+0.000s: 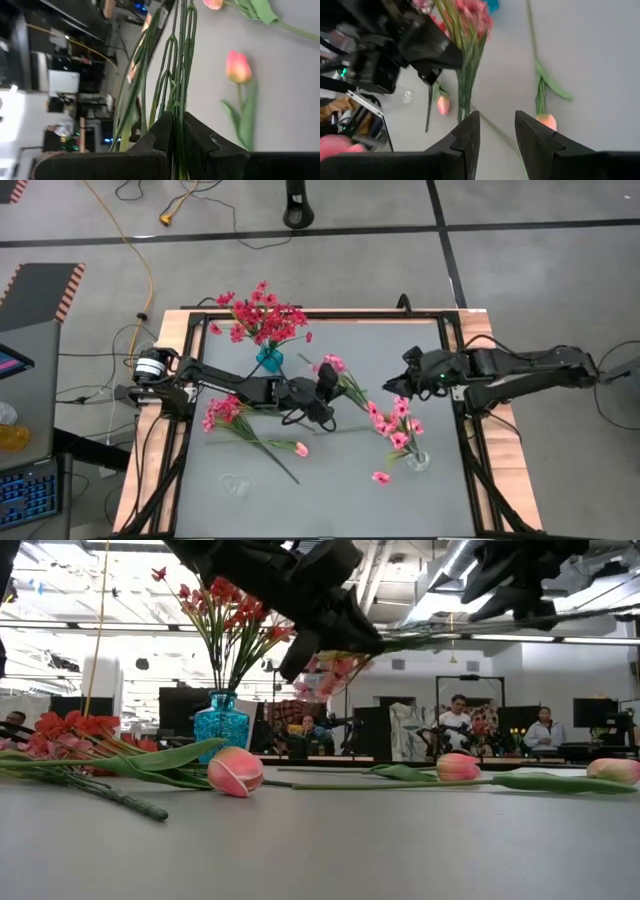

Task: Sort flowers into vase by color
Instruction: Put the right pink flowers into the right transparent vase

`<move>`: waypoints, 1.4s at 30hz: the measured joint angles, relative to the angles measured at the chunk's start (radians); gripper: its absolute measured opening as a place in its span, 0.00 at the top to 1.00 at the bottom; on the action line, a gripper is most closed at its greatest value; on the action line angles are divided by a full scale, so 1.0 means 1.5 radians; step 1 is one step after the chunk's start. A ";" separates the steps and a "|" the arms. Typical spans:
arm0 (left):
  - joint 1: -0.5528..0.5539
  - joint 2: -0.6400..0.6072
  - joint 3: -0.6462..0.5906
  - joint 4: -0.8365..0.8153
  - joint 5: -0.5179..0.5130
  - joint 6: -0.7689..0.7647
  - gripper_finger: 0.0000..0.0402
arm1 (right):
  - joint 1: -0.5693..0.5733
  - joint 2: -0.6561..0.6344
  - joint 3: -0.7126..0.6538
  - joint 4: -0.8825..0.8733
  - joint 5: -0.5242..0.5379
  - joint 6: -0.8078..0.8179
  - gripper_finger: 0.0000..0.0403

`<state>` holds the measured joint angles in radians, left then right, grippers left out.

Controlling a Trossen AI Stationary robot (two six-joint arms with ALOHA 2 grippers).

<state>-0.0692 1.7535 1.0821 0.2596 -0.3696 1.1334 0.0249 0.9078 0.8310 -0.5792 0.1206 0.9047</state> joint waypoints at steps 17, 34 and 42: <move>0.001 0.000 0.000 0.017 0.016 0.022 0.96 | -0.054 0.164 0.000 0.169 -0.170 -0.050 0.63; 0.001 0.000 0.000 0.020 0.015 0.052 0.96 | -0.058 0.237 0.000 0.191 -0.259 -0.070 0.63; 0.001 0.000 0.000 0.023 0.013 0.062 0.96 | -0.064 0.236 0.000 0.192 -0.261 -0.086 0.79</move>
<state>-0.0680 1.7535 1.0821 0.2939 -0.3503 1.2263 -0.0708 1.2625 0.8307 -0.2905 -0.2714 0.7756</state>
